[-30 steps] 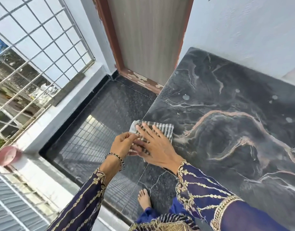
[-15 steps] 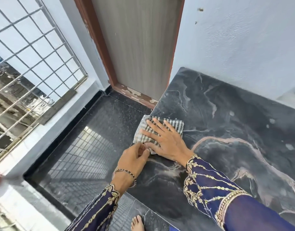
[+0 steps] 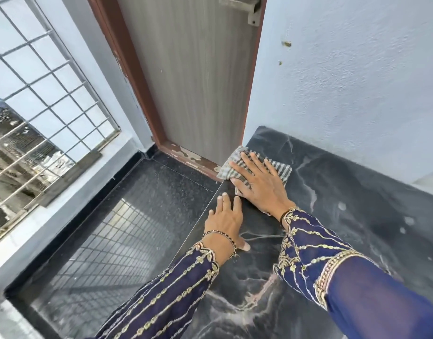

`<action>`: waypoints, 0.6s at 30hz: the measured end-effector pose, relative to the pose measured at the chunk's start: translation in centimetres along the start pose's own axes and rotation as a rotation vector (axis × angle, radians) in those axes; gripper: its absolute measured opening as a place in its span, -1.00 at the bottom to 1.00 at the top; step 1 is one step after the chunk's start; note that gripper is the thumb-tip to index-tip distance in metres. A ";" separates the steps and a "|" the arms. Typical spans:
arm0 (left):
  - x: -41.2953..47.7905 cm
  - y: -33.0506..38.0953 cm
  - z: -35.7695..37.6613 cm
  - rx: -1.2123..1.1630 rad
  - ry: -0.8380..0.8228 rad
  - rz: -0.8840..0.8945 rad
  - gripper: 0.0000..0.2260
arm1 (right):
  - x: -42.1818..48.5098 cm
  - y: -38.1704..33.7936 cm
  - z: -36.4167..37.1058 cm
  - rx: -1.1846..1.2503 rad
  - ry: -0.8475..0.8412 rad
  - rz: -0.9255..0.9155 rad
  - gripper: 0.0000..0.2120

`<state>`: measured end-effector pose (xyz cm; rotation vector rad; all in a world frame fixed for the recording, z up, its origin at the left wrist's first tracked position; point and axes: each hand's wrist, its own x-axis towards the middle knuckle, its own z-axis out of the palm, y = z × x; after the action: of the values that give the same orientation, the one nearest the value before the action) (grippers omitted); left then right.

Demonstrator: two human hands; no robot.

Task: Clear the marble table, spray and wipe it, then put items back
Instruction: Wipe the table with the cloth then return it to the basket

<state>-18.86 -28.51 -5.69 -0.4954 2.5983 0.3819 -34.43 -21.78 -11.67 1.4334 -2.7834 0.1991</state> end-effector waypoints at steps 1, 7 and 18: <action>0.4 0.3 -0.1 0.034 -0.023 -0.010 0.11 | 0.8 0.7 0.0 -0.003 0.004 0.015 -0.48; 1.4 0.9 0.1 0.082 -0.061 -0.036 0.10 | 4.6 3.8 0.1 -0.004 -0.004 0.104 -0.42; 1.3 1.1 0.0 0.074 -0.031 -0.070 0.06 | 4.9 7.1 -0.5 0.072 0.004 0.247 -0.37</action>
<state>-20.37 -27.86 -6.07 -0.5486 2.5468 0.2676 -43.07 -21.66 -11.68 1.0938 -2.9729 0.3056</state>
